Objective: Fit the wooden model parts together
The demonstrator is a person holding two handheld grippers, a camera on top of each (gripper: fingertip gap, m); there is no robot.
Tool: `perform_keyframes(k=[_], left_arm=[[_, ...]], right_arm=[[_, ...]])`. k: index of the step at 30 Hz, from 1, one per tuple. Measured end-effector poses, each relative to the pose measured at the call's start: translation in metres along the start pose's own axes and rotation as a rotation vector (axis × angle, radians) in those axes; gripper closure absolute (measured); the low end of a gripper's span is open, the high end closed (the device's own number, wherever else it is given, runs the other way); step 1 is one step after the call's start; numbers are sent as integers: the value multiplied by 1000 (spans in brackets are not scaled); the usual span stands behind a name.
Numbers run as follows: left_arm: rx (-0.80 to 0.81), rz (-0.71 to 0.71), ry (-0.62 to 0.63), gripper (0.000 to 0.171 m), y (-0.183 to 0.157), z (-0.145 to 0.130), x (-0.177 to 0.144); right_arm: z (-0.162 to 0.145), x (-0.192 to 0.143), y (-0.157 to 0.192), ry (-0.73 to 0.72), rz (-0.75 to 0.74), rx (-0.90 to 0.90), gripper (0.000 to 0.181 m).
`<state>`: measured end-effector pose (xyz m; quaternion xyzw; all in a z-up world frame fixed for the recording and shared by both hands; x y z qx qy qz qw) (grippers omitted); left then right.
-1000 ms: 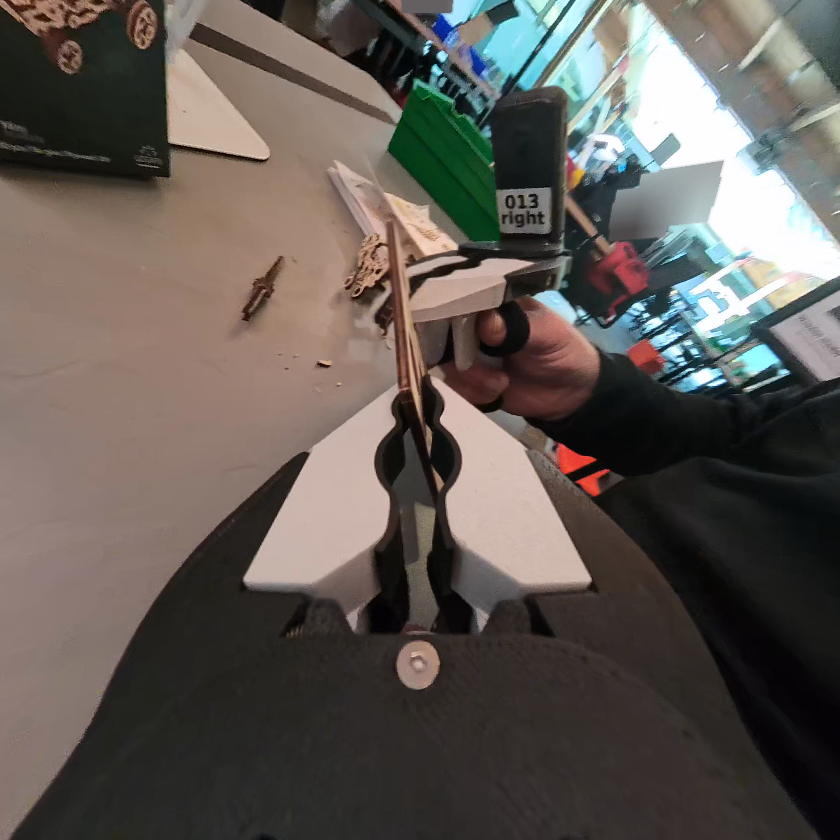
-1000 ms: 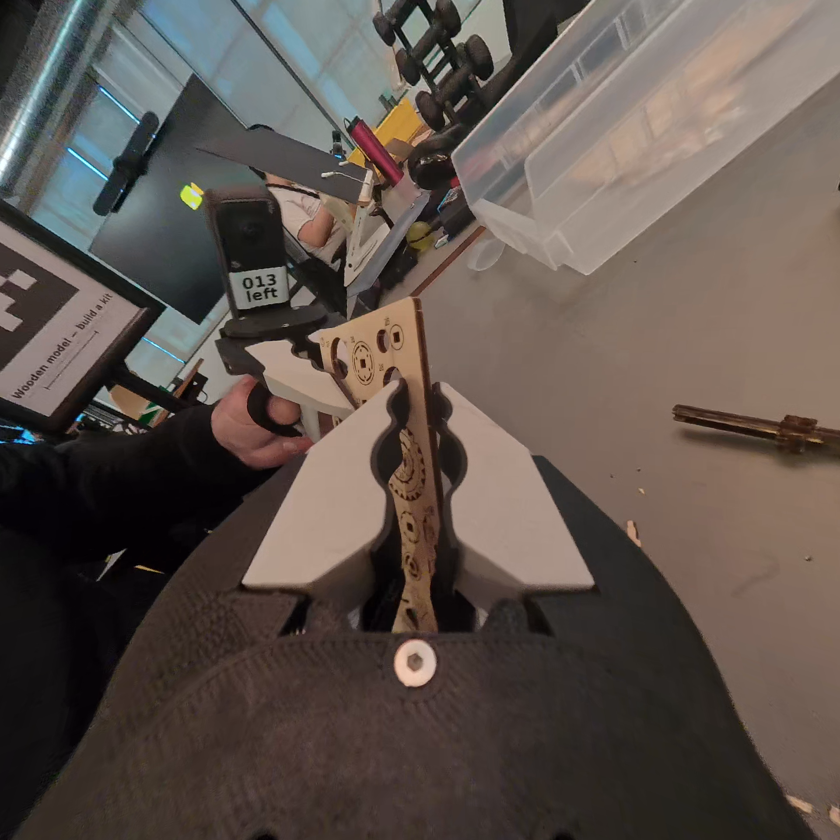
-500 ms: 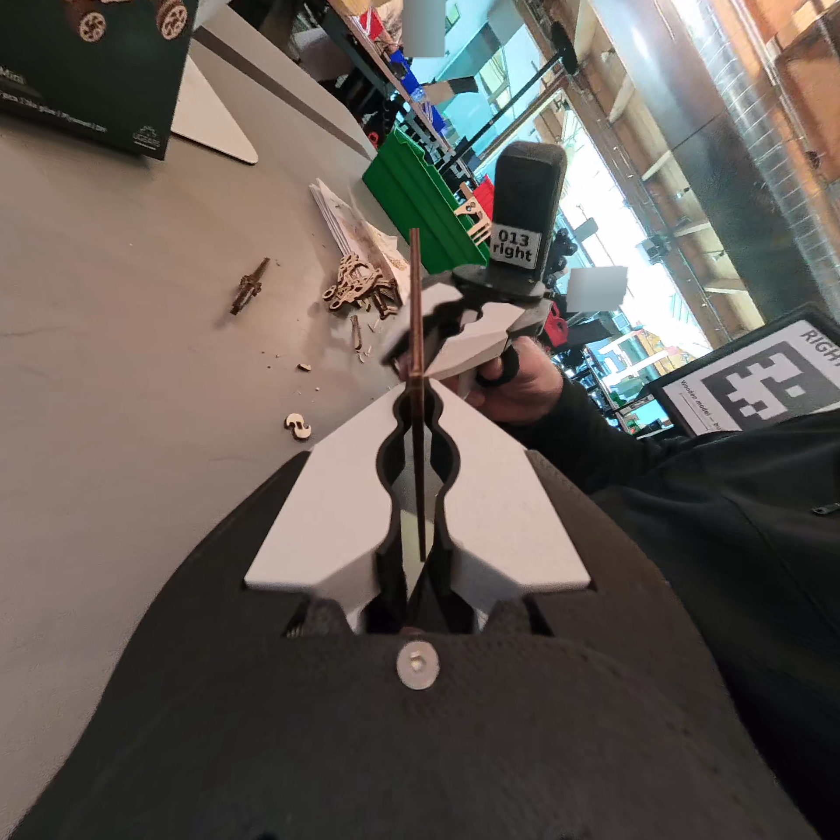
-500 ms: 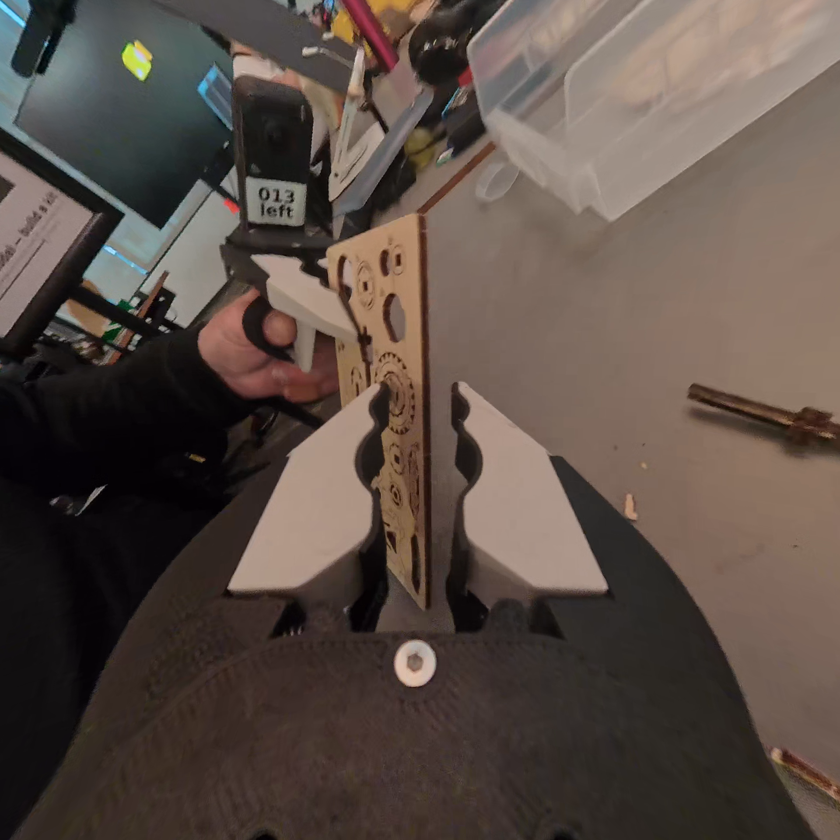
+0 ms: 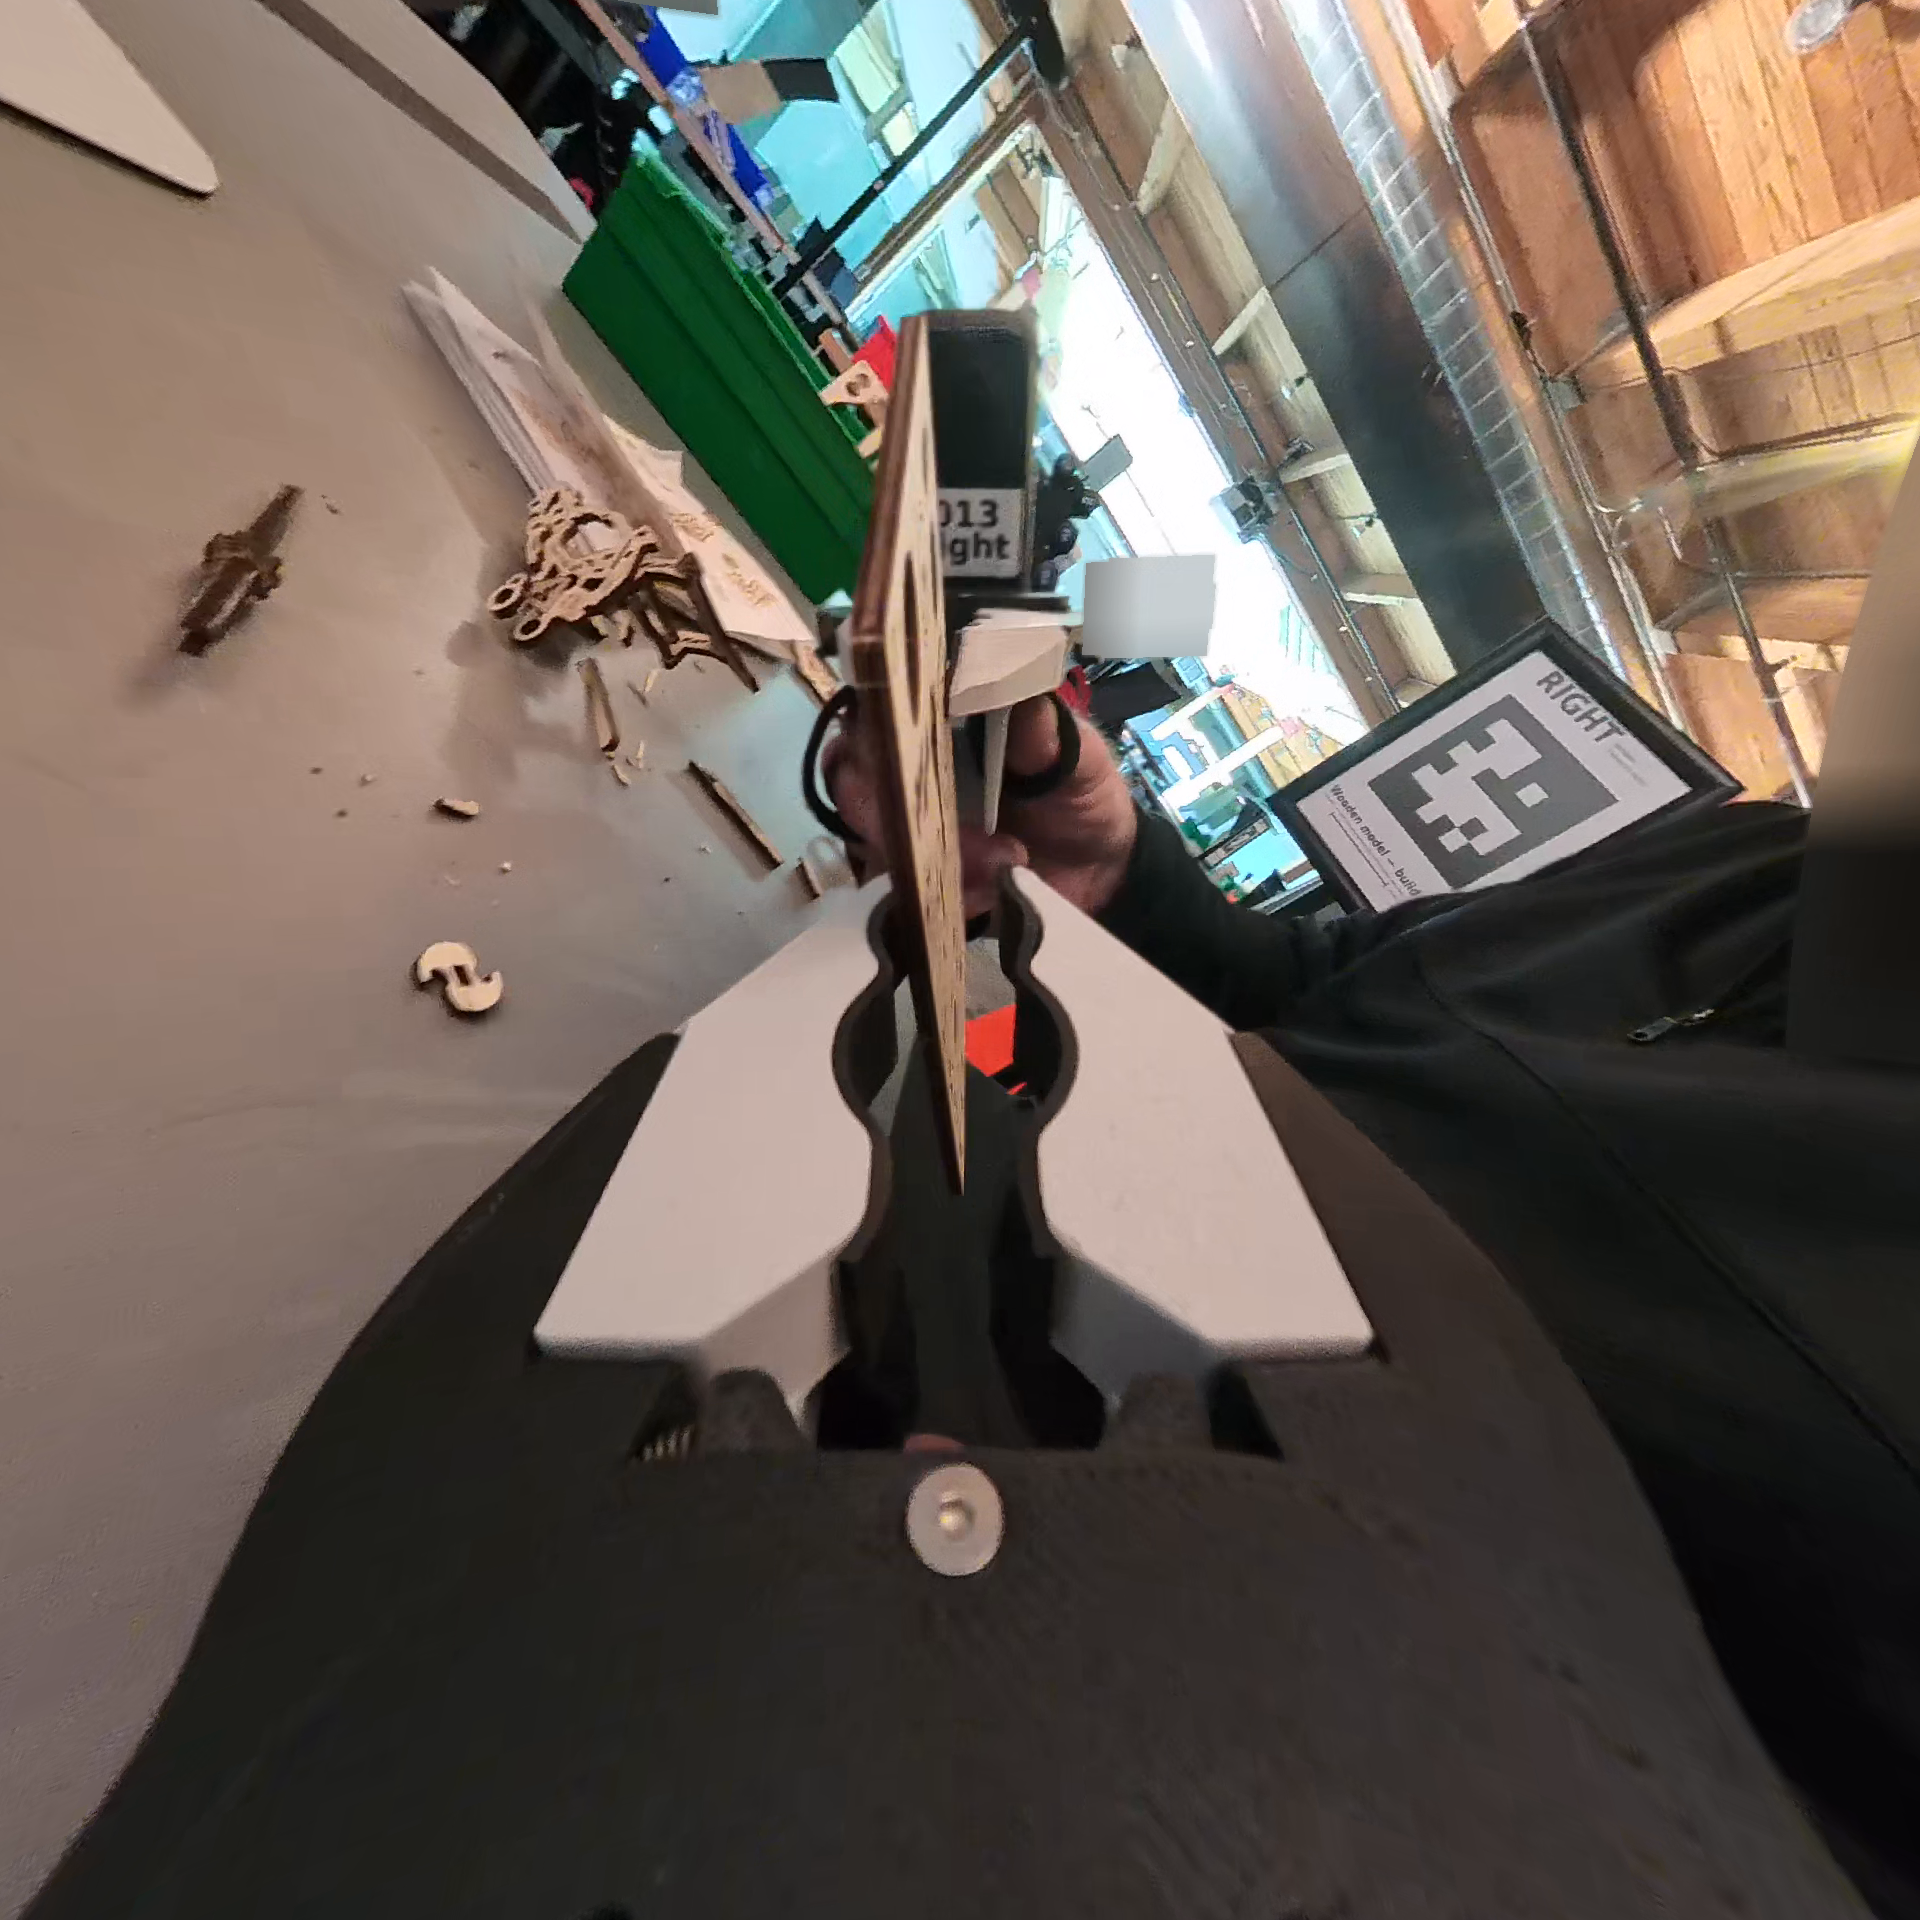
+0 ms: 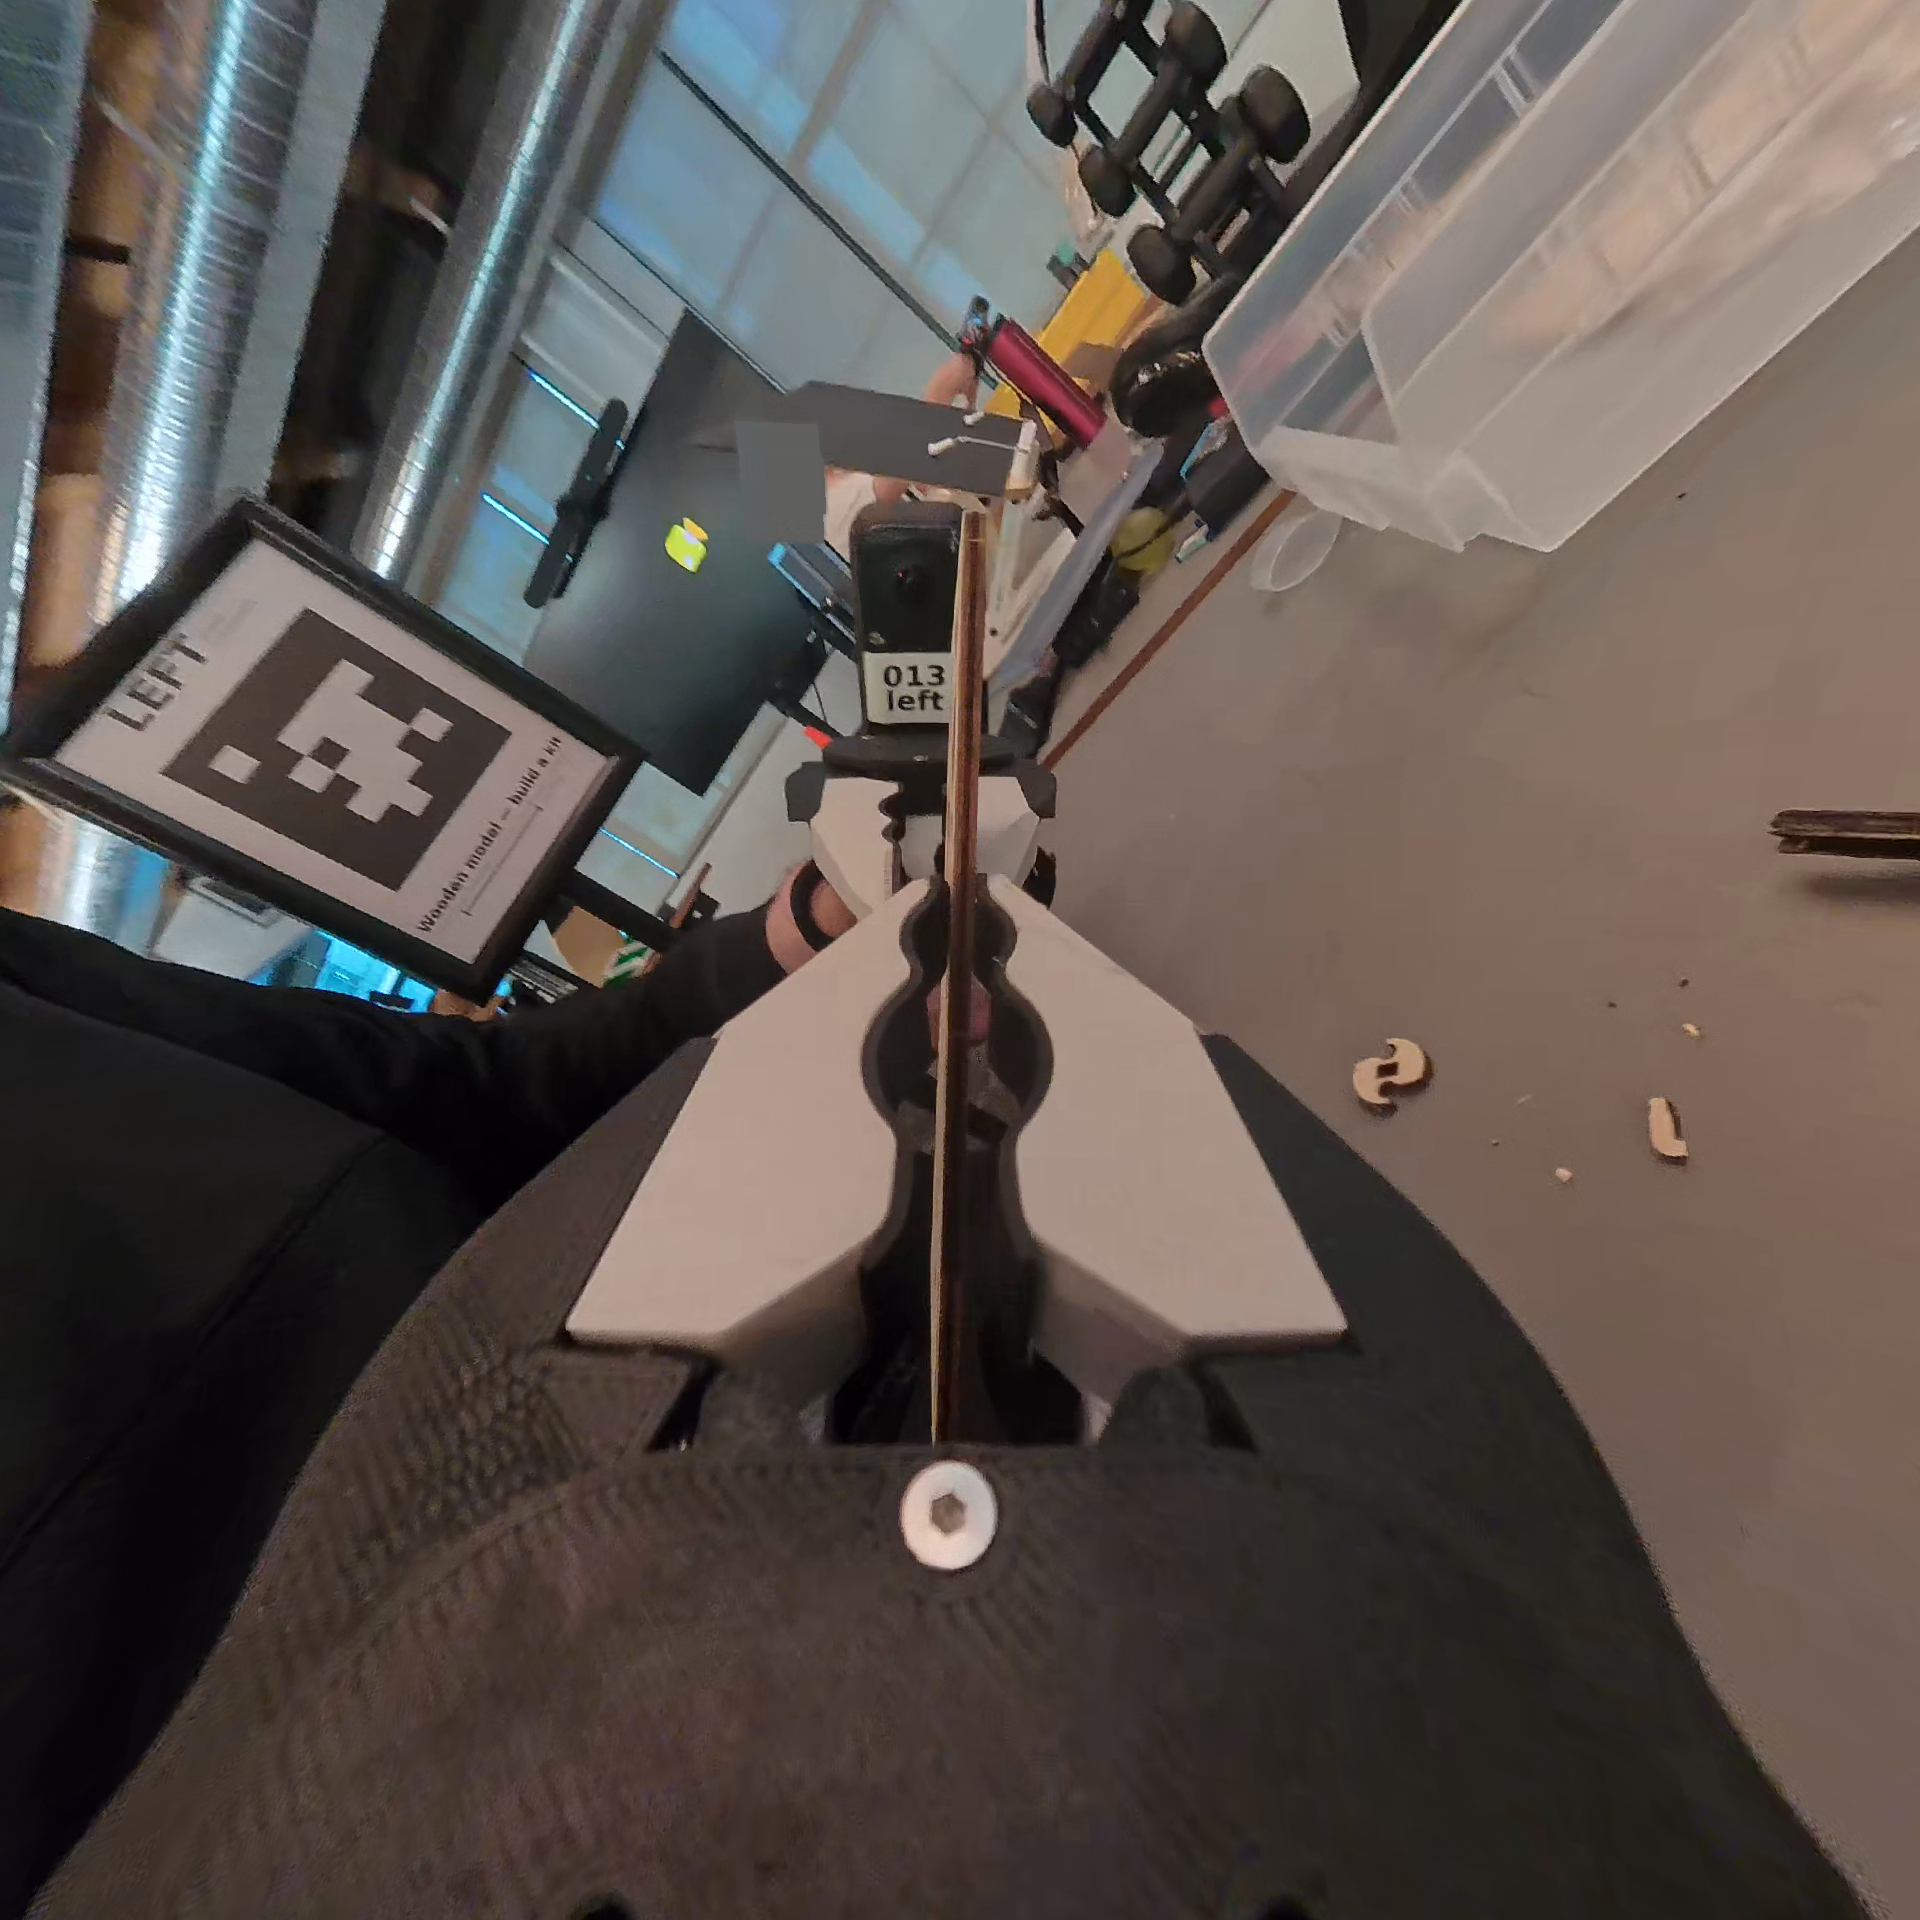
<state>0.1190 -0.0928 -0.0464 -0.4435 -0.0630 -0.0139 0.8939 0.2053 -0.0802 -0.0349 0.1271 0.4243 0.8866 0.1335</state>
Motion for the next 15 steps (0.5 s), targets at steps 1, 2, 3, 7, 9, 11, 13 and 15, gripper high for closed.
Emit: perform_keyframes(k=[1,2,3,7,9,11,13,15], left_arm=[[4,-12,-6,158,-3,1,1],[12,-15,-8,161,-5,2,3],[22,-12,-12,166,-6,2,3],[51,7,-18,170,-10,3,6],[63,19,-17,170,-13,4,7],[66,26,-14,170,-16,5,8],[59,38,-19,170,-17,6,9],[40,37,-32,170,-19,7,9]], right_arm=[[1,-1,2,-17,13,13,181],[2,-2,4,-31,24,28,181],[3,-3,5,-41,35,41,181],[5,-5,12,-49,36,18,181],[7,-7,17,-52,36,3,180],[9,-9,19,-57,25,-12,178],[8,-12,20,-41,8,-35,176],[0,-13,19,22,-13,-80,175]])
Point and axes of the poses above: each gripper's, where its closed fingertips meet, x out along the fingers, z out of its top, y = z × x across the jaws, the point moved 3 cm from there along -x, back along the fingers, and after that the axes turned 9 degrees about -y, right-handed, at the moved point
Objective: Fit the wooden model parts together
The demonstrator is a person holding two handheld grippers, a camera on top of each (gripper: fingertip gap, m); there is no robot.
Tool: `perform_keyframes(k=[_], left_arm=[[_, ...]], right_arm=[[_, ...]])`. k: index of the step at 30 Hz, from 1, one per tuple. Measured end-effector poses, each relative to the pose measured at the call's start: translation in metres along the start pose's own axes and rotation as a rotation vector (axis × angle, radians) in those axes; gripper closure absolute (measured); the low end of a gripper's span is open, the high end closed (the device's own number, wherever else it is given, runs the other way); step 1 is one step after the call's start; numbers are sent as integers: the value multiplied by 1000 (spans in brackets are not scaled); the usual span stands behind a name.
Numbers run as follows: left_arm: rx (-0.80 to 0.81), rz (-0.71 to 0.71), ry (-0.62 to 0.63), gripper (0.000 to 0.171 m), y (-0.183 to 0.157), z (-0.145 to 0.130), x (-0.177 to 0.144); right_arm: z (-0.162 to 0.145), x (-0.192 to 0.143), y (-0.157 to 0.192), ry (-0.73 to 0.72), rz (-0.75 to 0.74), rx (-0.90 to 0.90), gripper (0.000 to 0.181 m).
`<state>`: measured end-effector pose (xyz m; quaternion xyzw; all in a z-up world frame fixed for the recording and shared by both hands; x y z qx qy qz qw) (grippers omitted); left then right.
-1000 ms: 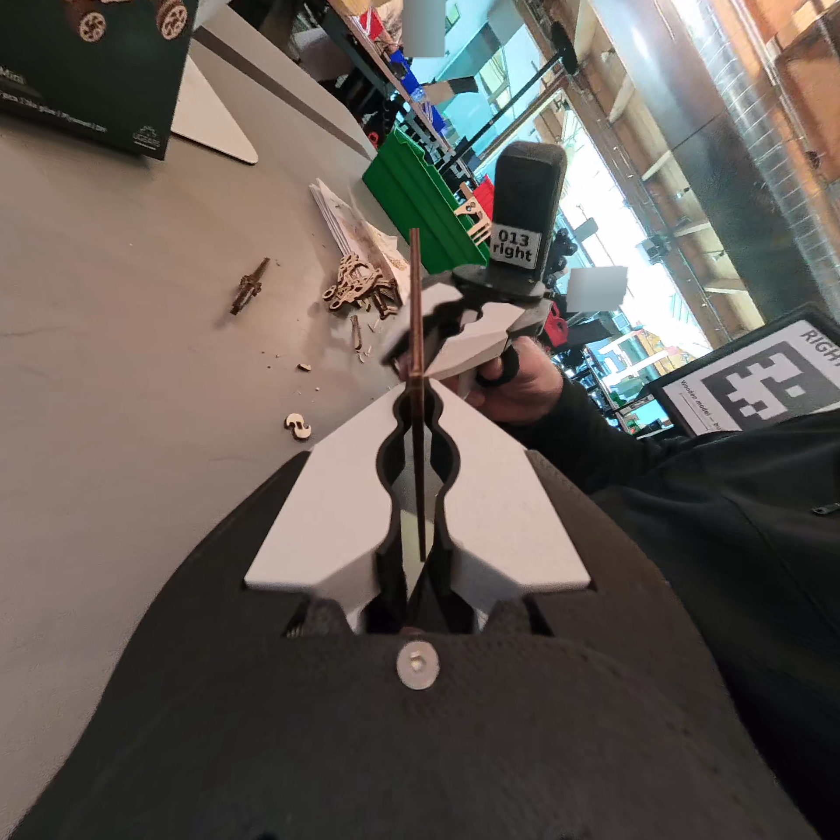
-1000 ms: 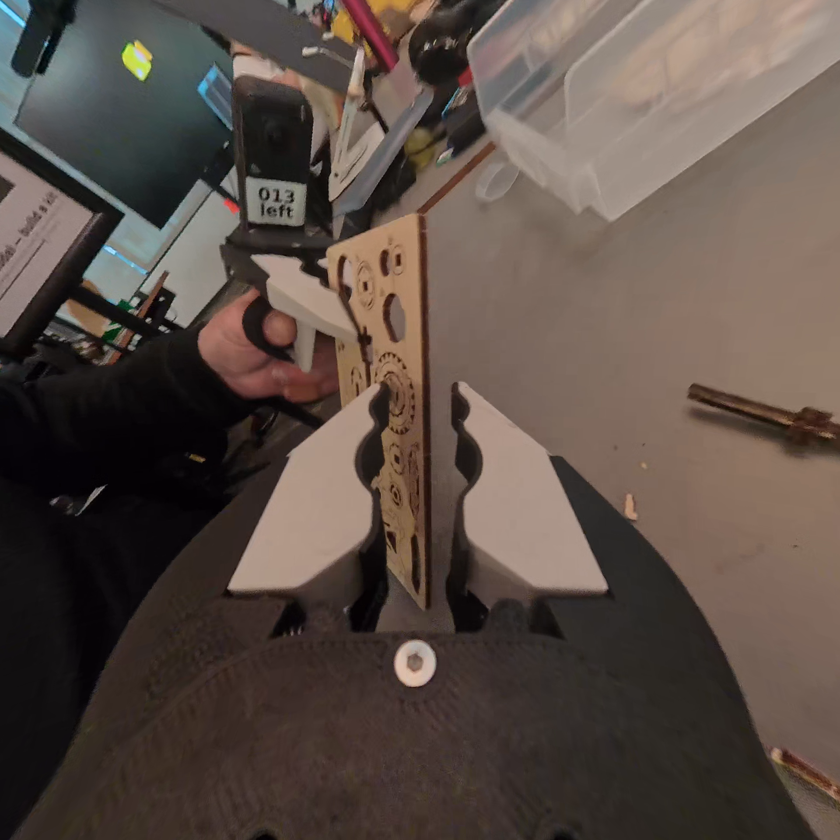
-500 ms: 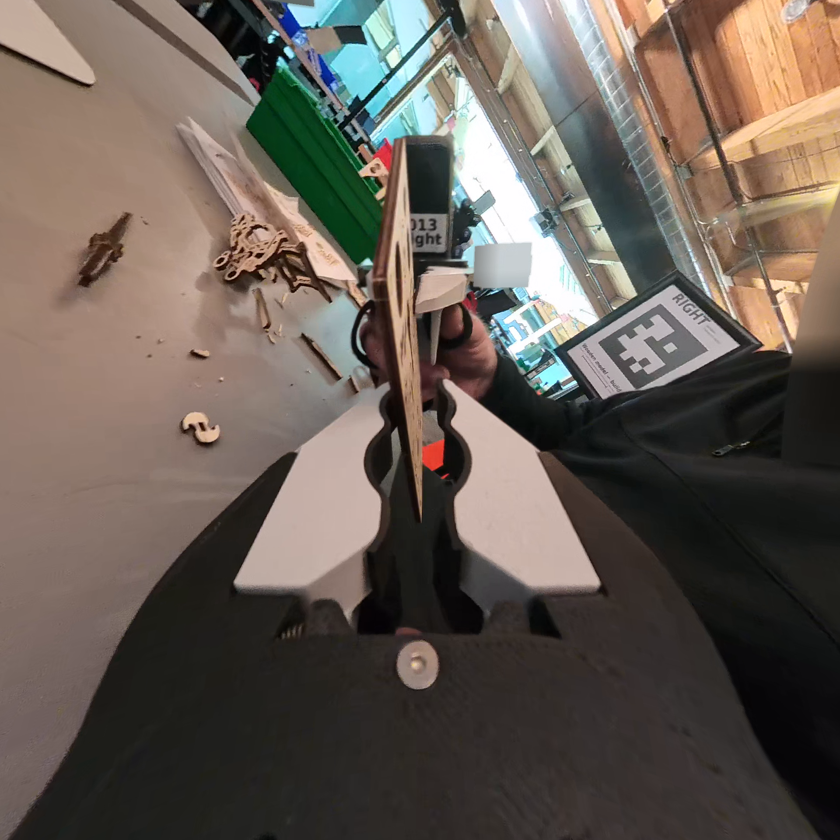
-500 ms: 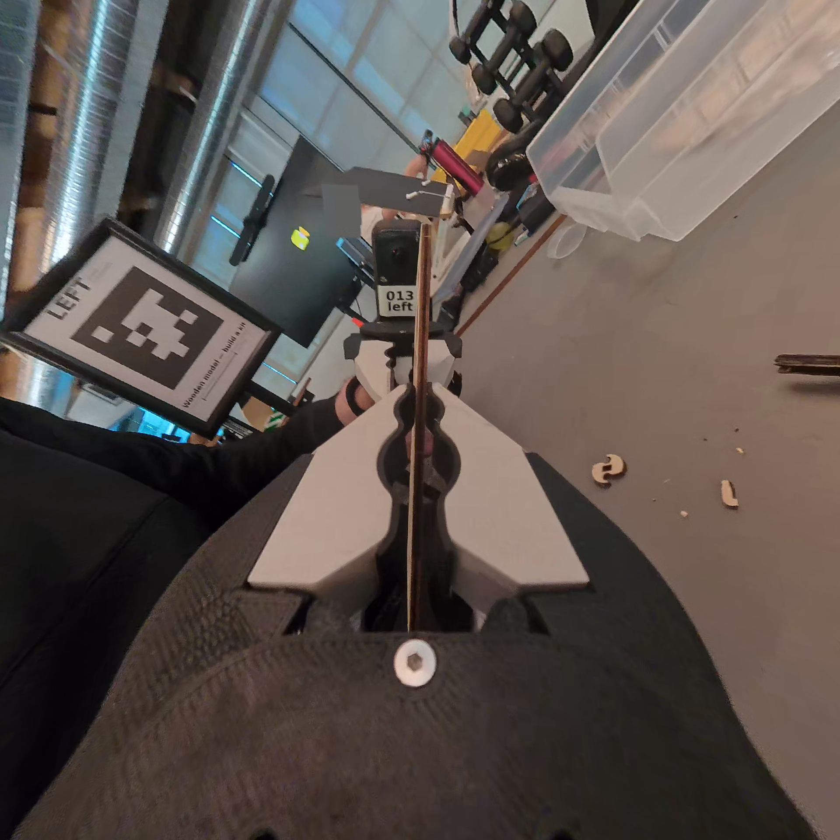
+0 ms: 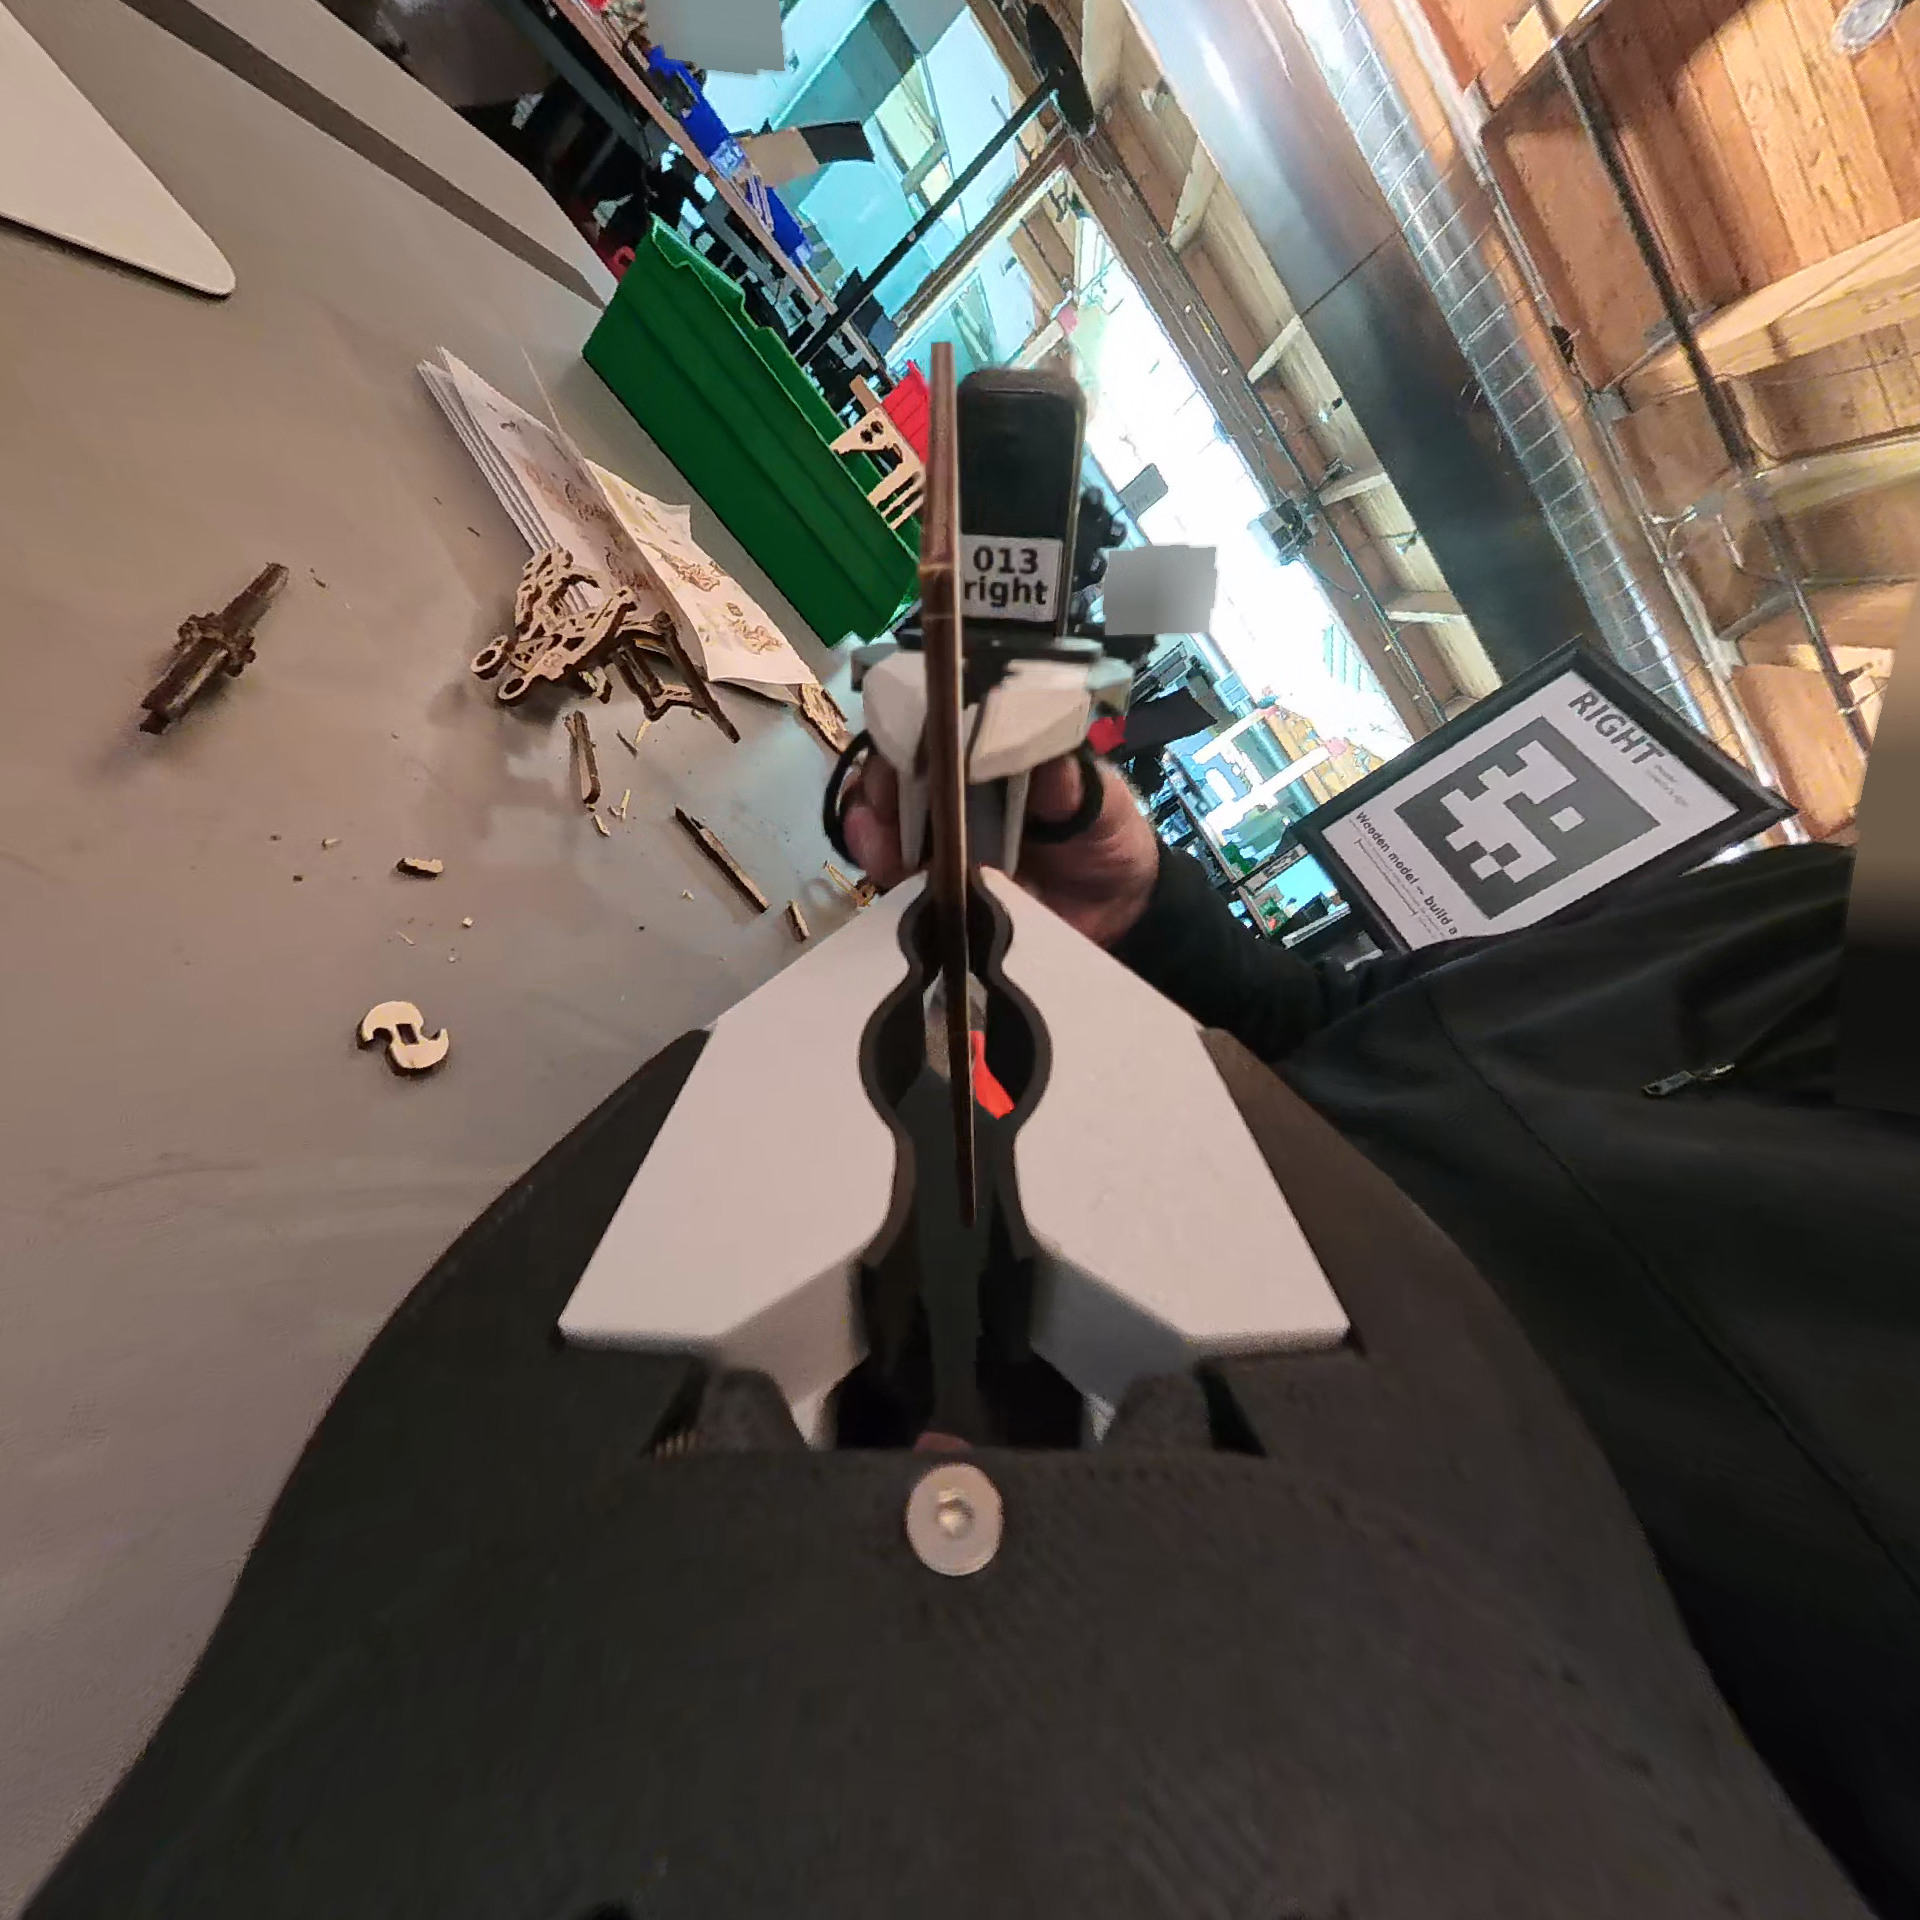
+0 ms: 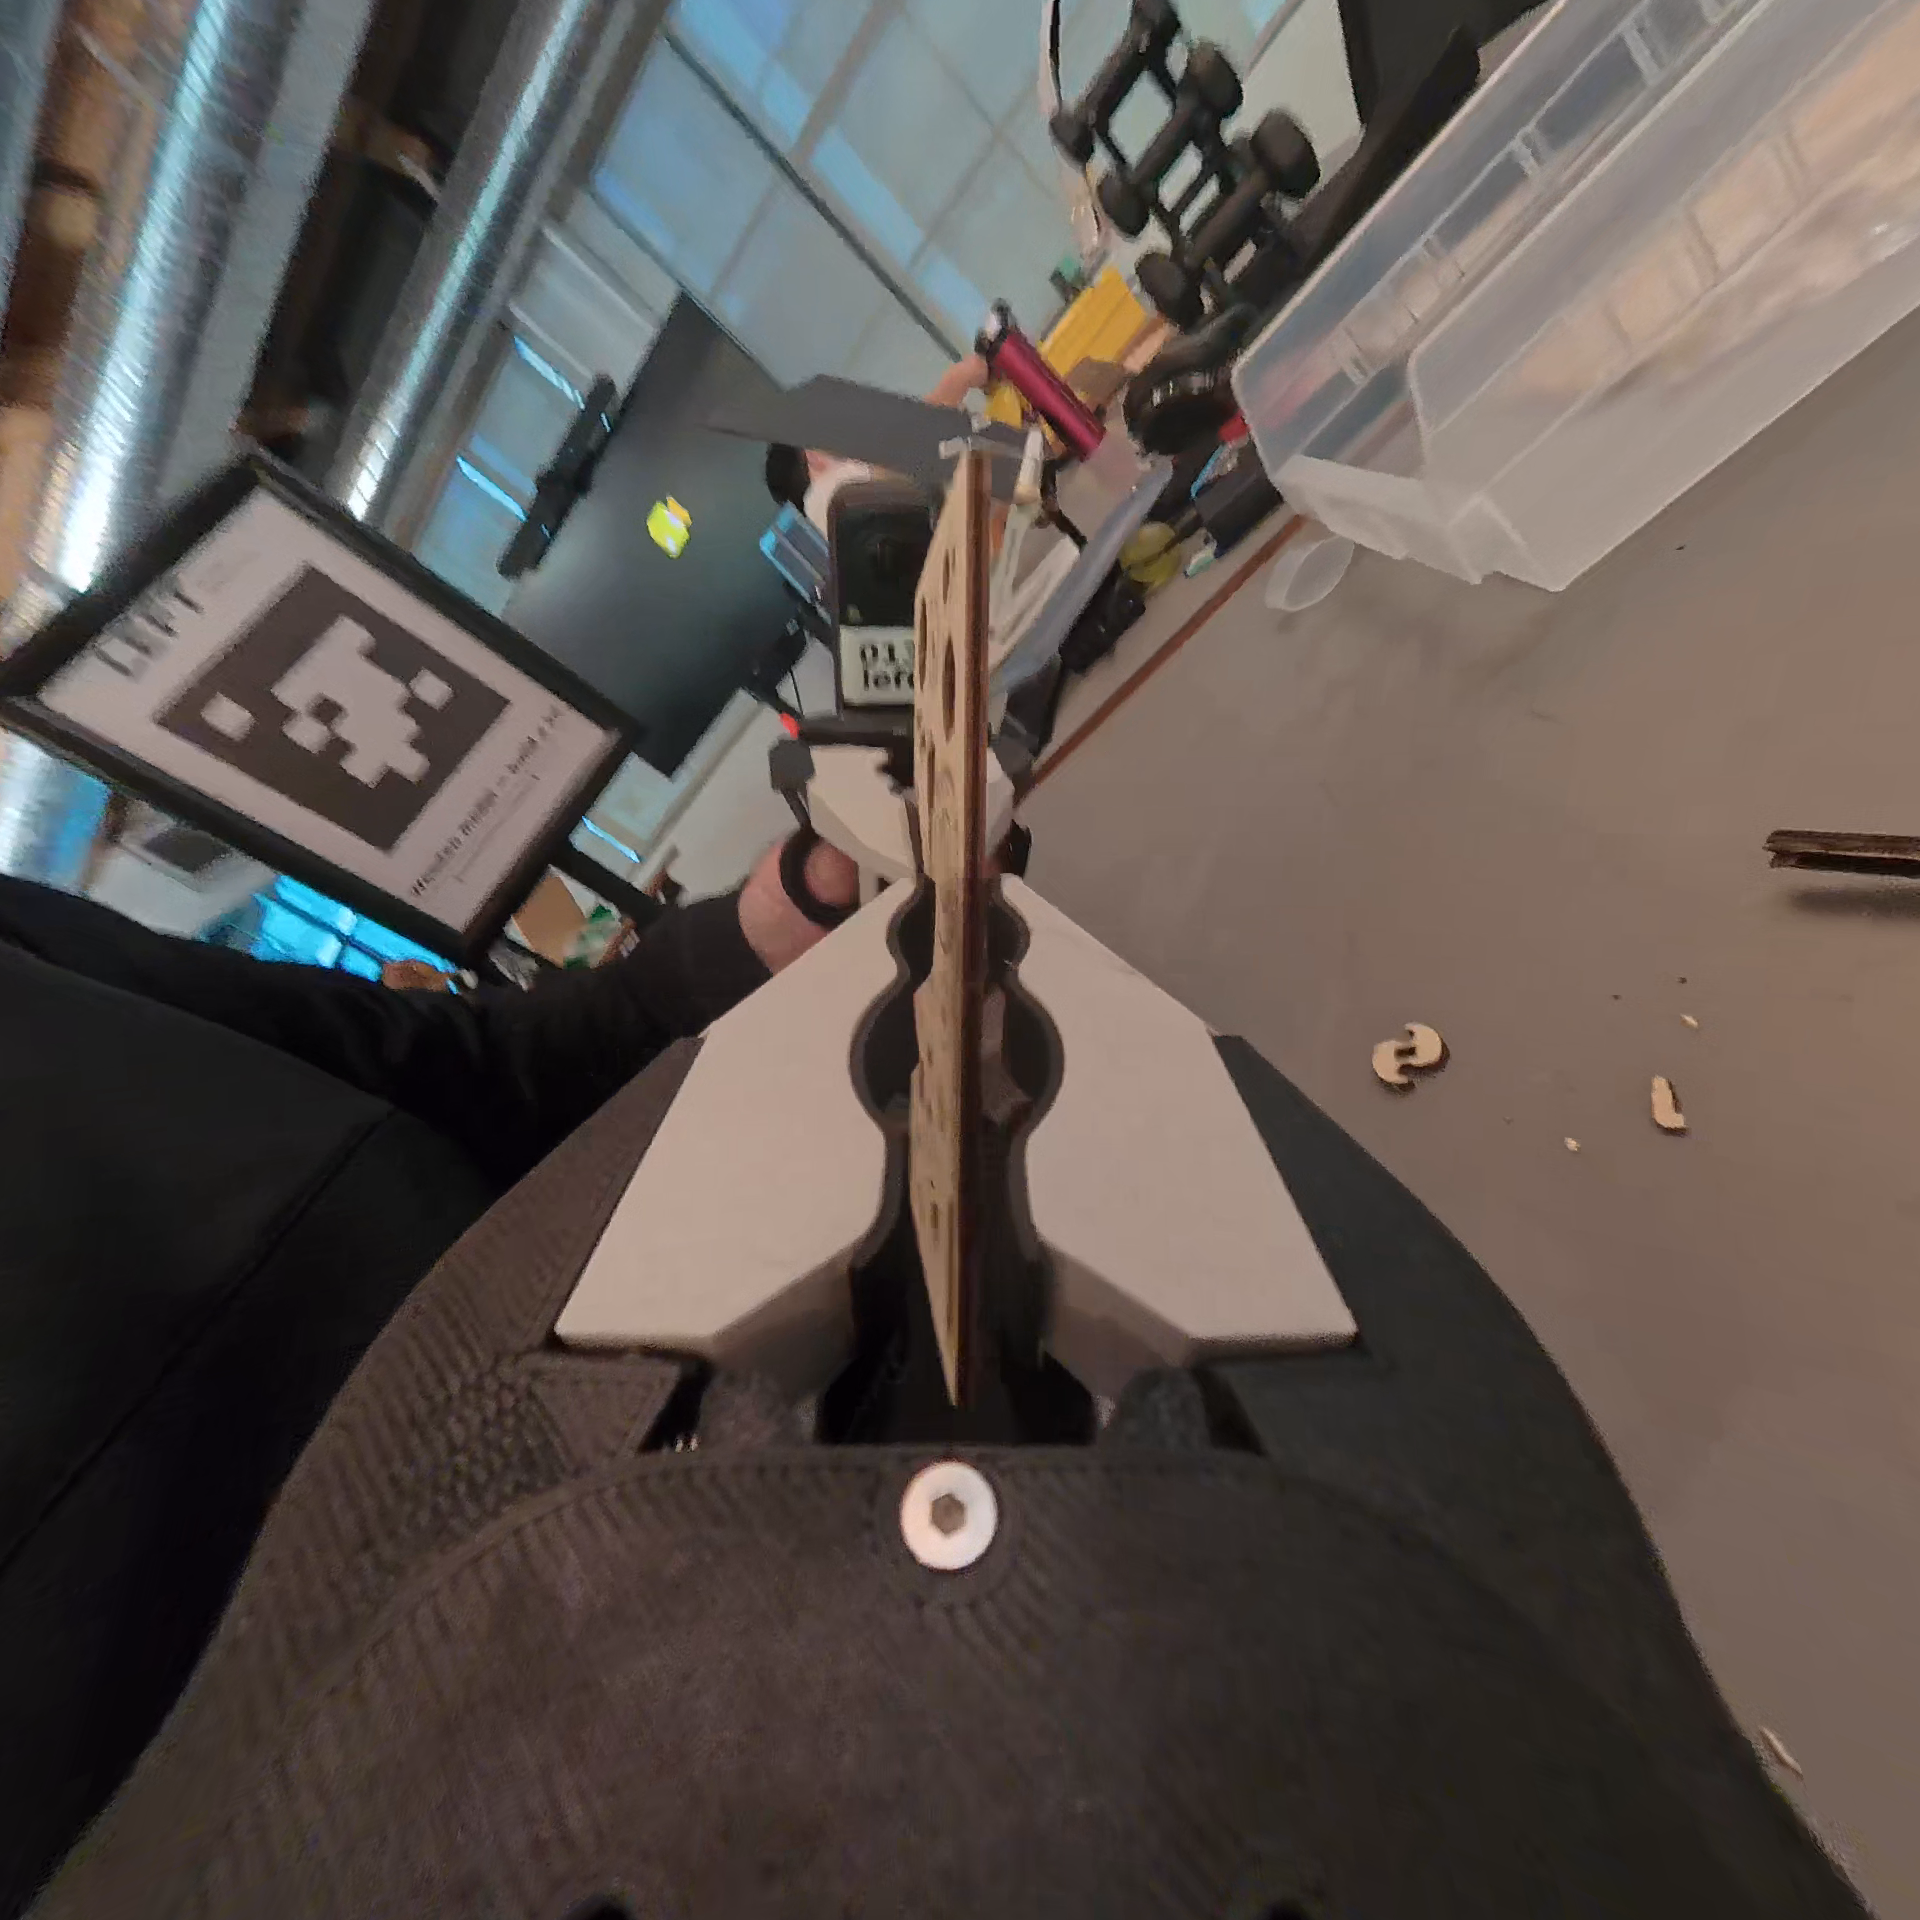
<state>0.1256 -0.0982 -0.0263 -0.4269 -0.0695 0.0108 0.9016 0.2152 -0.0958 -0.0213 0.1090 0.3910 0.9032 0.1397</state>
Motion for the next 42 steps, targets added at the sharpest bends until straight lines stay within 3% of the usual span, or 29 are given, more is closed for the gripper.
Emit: perform_keyframes(k=[2,10,25,31,42], left_arm=[[-14,12,-11,170,1,0,-1],[-71,-51,-60,163,-10,4,-3],[-46,-16,-77,171,-18,6,-7],[-65,-74,-119,161,-24,11,-8],[-38,-56,-111,169,-24,10,-6]], right_arm=[[-7,0,0,48,-5,-38,177],[-2,3,8,-42,76,120,181],[-12,3,22,12,51,73,181],[-5,1,24,-37,64,97,180],[-6,-2,24,-55,97,153,181]])
Point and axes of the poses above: each gripper's, where its closed fingertips meet, x out along the fingers, z out of its top, y = z × x across the jaws, the point moved 3 cm from there along -x, back along the fingers, and after that the axes turned 9 degrees about -y, right-handed, at the moved point
